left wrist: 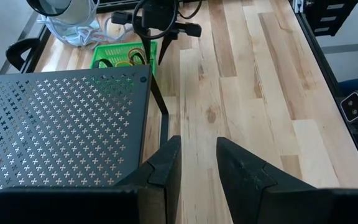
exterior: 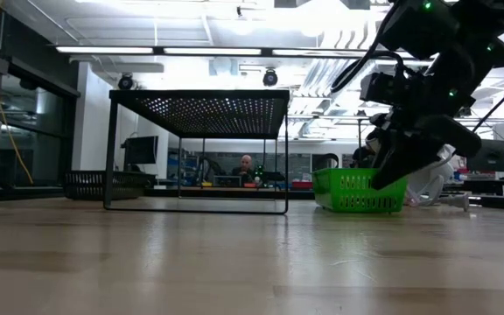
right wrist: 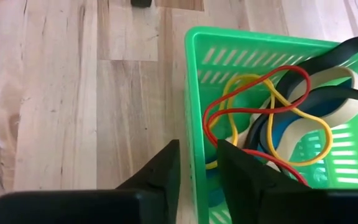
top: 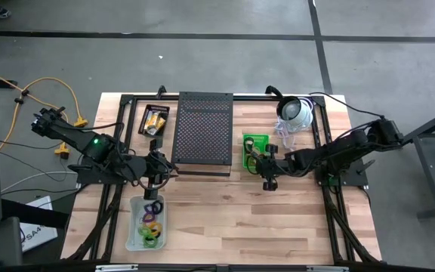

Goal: Pick & Place Office Desk Supplies
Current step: Put the green bin with rubber bands on the shelf

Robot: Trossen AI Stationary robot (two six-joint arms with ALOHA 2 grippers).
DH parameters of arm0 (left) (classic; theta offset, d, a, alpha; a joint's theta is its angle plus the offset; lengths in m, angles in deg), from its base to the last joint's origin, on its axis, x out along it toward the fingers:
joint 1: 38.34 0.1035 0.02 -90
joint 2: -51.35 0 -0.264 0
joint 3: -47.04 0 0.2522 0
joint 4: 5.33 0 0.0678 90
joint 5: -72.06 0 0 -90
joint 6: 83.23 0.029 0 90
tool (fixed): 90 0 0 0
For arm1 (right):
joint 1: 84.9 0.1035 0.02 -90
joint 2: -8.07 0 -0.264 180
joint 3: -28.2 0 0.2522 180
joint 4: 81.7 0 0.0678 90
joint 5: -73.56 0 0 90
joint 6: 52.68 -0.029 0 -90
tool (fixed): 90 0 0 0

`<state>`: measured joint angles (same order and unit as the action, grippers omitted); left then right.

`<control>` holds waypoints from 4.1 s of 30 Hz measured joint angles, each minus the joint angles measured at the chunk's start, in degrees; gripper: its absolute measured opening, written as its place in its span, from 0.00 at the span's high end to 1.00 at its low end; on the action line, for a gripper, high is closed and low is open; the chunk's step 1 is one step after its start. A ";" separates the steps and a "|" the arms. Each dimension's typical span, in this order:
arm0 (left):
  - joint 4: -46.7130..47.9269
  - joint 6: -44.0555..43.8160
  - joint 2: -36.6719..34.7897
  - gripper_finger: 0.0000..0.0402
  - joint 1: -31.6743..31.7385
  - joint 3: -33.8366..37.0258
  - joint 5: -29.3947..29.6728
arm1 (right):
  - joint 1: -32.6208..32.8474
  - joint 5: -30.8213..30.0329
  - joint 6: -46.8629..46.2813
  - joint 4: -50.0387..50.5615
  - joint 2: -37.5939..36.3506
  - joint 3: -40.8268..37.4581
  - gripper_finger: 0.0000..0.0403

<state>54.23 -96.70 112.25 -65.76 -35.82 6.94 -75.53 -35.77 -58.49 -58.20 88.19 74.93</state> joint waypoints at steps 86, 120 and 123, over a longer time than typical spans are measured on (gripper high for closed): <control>-0.01 -0.01 0.00 0.76 -0.02 -0.02 0.02 | 3.33 -2.98 3.07 32.36 2.53 40.83 0.99; -0.02 0.00 0.00 0.76 0.00 -0.02 0.02 | -0.74 0.18 1.09 38.01 23.61 64.04 0.99; -0.02 0.00 0.00 0.76 -0.01 -0.02 0.02 | -0.80 -0.26 1.09 37.63 24.25 64.16 0.99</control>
<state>54.21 -96.70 112.25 -65.76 -35.84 6.96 -76.33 -36.03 -57.40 -20.57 112.44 139.09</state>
